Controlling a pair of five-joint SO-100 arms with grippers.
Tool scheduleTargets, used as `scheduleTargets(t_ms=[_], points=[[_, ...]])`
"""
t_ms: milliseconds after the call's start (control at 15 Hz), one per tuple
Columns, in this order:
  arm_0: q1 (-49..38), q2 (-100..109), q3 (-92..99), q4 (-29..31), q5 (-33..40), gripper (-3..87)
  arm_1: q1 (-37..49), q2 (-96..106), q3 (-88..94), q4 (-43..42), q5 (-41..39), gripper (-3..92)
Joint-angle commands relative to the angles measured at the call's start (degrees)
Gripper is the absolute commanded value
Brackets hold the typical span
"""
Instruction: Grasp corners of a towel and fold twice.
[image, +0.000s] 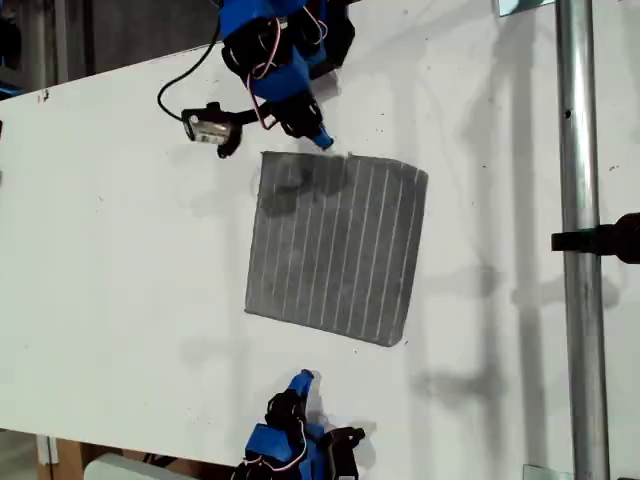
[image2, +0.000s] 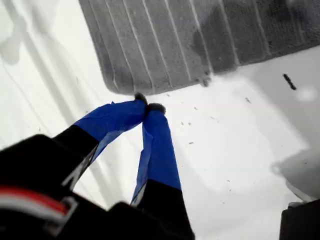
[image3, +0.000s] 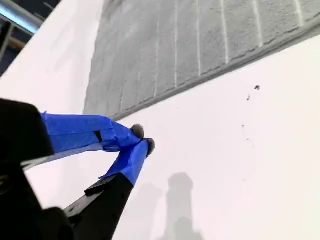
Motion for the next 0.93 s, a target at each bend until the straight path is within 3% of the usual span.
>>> scheduleTargets(t_ms=[0, 267, 533, 600, 667, 733, 800, 867], points=[[7.47, -20.57, -18.54, 1.49, -4.22, -2.9, -4.39, -19.6, -22.06, 5.1, -1.49, -0.3], [24.52, -54.32, -51.24, 7.65, -7.56, -2.9, -10.72, -33.93, -36.39, 6.94, -1.32, -0.3], [33.05, -73.74, -67.76, 8.79, 1.93, -2.9, -16.26, -40.43, -41.57, 8.79, -1.76, -0.3], [34.01, -72.95, -67.85, 7.73, 4.04, -0.7, -17.14, -40.96, -42.45, 8.44, -1.85, -0.3], [34.72, -70.49, -67.5, 5.71, 6.42, 9.7, -17.75, -40.96, -42.63, 8.17, -1.85, -0.2], [35.6, -67.68, -66.09, 1.76, 11.69, 14.5, -18.37, -41.04, -42.63, 8.0, -2.02, 14.2], [34.98, -66.45, -65.04, 2.46, 13.18, 16.4, -18.63, -41.75, -42.63, 8.44, -2.55, 30.0], [34.28, -66.36, -64.34, 3.78, 15.47, 19.9, -18.72, -42.45, -42.71, 9.14, -3.25, 33.5]])
